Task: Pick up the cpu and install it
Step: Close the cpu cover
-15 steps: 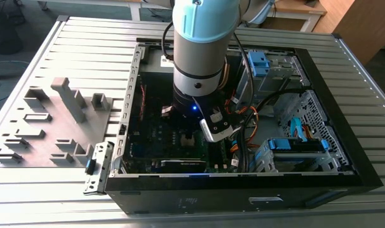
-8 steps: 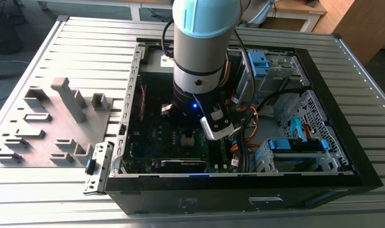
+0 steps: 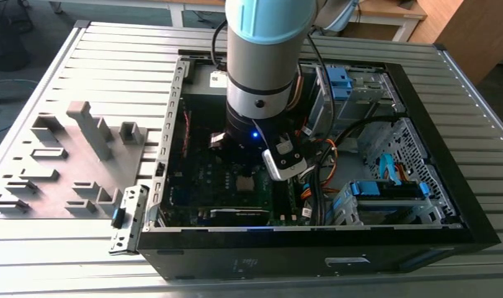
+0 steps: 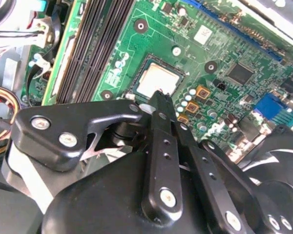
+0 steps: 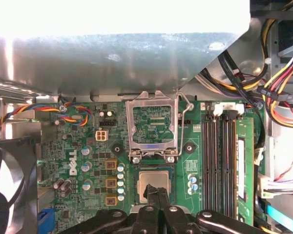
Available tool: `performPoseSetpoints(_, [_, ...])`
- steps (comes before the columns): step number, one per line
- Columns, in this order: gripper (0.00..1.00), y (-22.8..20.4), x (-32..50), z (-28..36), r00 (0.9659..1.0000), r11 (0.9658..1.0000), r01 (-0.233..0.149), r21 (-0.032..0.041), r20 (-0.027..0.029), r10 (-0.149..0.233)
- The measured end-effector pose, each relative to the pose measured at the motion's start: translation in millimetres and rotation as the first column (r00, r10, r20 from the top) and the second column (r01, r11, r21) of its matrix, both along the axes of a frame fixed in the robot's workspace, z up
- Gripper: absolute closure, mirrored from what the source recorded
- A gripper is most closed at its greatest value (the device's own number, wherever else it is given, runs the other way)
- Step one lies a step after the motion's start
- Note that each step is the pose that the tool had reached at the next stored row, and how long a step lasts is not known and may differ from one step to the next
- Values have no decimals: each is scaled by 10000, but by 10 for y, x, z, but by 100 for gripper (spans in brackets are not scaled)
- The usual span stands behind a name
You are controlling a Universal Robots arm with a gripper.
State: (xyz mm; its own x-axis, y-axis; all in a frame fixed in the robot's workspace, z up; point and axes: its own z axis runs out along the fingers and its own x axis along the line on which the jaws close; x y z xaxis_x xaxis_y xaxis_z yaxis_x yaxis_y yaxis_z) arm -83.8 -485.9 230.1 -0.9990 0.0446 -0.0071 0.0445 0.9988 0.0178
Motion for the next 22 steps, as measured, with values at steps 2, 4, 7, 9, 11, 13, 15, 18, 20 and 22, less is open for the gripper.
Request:
performPoseSetpoints(2, [88, 0, 1, -1, 10000, 10000, 0, 6, 1, 0])
performPoseSetpoints(4, [88, 0, 13, -1, 10000, 10000, 28, 9, 1, -28])
performPoseSetpoints(7, [88, 0, 25, 0, 9998, 9998, 208, 5, 0, -208])
performPoseSetpoints(9, [88, 0, 41, 0, 9995, 9995, 314, 6, 1, -314])
performPoseSetpoints(11, [88, 0, 66, -1, 9995, 9995, 315, 6, 1, -315])
performPoseSetpoints(13, [88, 0, 89, -1, 9998, 9998, 211, 6, 1, -211])
performPoseSetpoints(15, [88, -1, 97, -2, 10000, 10000, -1, 7, 1, 1])
performPoseSetpoints(18, [88, 0, 100, -2, 9992, 9992, -409, 6, 1, 409])
performPoseSetpoints(20, [88, 0, 100, -2, 9975, 9975, -702, 6, 1, 702])
performPoseSetpoints(22, [88, 0, 100, -5, 9948, 9948, -1016, 8, 4, 1016])
